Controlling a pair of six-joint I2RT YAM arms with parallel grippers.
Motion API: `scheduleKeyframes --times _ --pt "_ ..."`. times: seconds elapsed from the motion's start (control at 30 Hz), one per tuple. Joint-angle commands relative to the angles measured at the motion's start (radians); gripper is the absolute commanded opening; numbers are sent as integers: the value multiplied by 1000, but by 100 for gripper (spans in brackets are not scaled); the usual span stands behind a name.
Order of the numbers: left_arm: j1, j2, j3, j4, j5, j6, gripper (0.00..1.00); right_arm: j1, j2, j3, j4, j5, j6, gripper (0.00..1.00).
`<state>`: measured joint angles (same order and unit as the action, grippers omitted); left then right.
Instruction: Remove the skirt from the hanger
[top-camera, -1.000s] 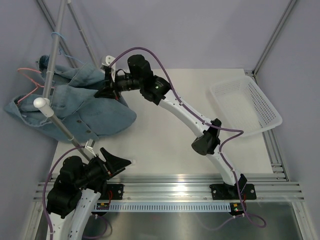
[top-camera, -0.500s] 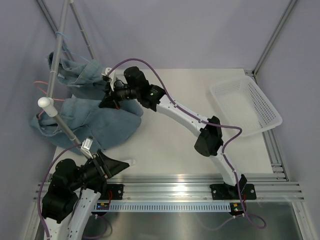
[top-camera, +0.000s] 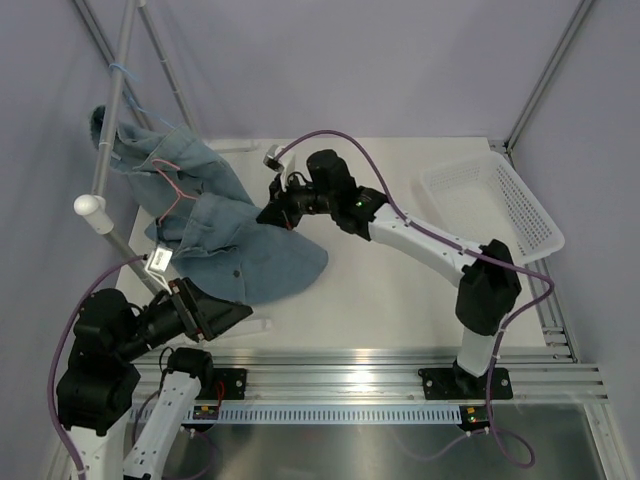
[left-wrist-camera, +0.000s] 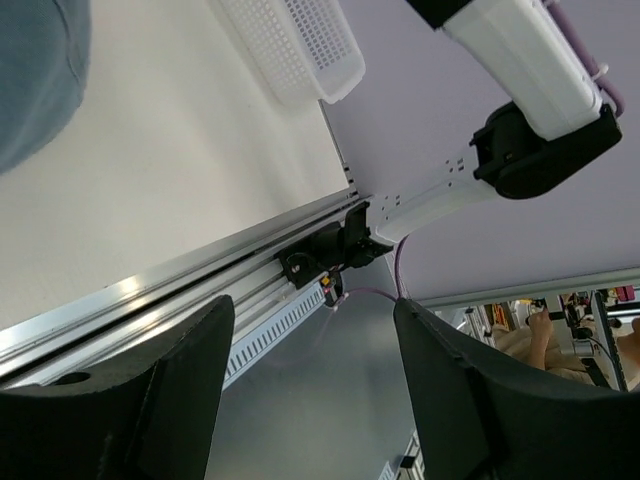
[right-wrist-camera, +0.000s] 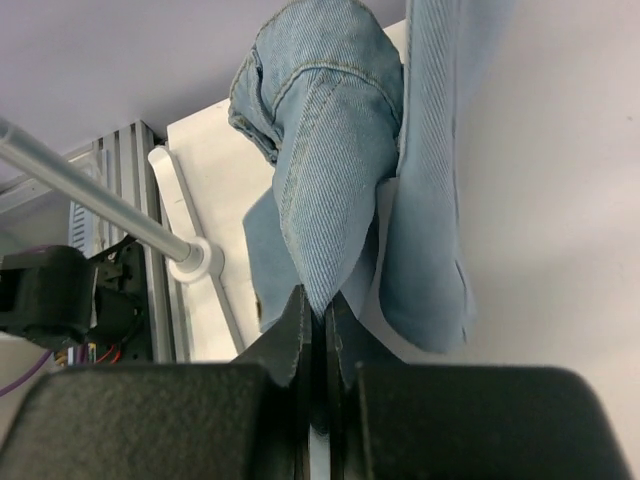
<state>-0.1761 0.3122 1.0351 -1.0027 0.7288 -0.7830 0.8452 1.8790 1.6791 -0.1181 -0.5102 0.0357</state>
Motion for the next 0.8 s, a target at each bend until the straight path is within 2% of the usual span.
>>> scheduleKeyframes --times 0.0,0.1,0.27,0.4,0.6,0.77 --pt "32 80 92 6 101 67 68 -23 -178 -91 195 15 38 0" --pt "38 135 180 -8 103 68 68 -44 -250 -192 213 18 53 0" --pt "43 134 371 27 18 4 68 -72 -340 -288 213 15 65 0" --pt "73 197 471 55 46 -35 68 -84 -397 -346 242 10 96 0" --pt "206 392 760 36 133 -9 67 -89 -454 -386 218 27 119 0" --pt "289 504 901 48 173 -39 67 -112 -523 -453 215 44 151 0"
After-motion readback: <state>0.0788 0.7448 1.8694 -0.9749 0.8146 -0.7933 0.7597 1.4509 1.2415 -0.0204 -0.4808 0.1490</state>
